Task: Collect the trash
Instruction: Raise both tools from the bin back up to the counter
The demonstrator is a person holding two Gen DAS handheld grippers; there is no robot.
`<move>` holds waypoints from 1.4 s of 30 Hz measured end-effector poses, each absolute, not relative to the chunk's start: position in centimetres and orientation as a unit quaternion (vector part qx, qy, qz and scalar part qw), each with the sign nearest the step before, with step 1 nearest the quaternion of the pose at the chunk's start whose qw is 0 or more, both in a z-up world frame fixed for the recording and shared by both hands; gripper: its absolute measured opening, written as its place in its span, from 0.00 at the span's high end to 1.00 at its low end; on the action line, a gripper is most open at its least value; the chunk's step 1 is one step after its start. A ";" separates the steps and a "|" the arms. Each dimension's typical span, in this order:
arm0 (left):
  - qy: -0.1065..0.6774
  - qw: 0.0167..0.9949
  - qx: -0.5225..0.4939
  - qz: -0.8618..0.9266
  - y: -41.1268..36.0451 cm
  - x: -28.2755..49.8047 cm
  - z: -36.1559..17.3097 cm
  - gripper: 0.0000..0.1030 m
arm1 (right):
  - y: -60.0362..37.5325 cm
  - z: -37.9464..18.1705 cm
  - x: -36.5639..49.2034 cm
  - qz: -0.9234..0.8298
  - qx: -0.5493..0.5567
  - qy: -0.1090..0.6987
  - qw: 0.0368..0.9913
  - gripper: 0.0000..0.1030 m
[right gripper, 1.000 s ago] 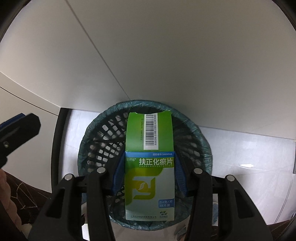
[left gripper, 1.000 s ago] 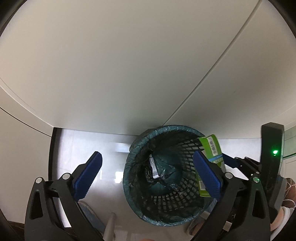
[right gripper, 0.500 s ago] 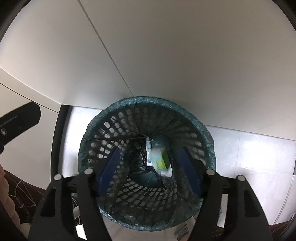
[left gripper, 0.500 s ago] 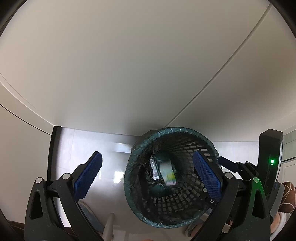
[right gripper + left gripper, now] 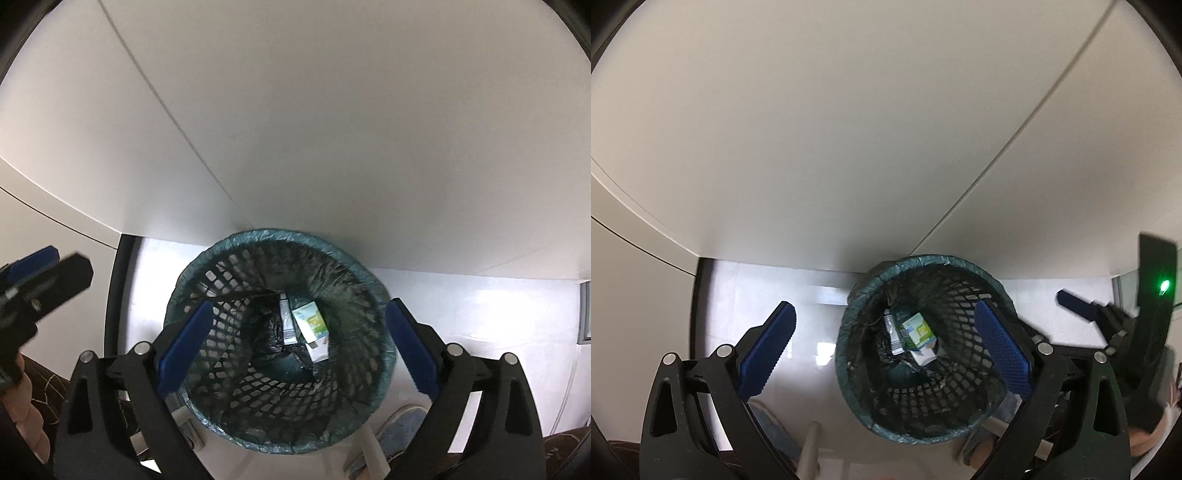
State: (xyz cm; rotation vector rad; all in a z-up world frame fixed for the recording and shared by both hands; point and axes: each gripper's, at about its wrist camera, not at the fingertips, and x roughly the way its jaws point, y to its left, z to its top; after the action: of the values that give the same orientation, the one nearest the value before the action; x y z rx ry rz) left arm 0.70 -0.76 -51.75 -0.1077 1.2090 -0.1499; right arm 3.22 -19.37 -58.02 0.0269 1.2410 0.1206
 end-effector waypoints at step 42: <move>0.431 0.900 -0.030 -0.054 -3.7 -5.8 -21.7 0.07 | -26.9 -25.3 -5.3 0.013 0.008 0.413 0.911 0.12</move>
State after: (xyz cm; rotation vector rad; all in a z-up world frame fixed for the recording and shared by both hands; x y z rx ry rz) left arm -5.81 -3.71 -21.73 -0.0629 0.8921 -0.1113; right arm -5.31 -26.89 -25.29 0.0162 0.8512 0.0264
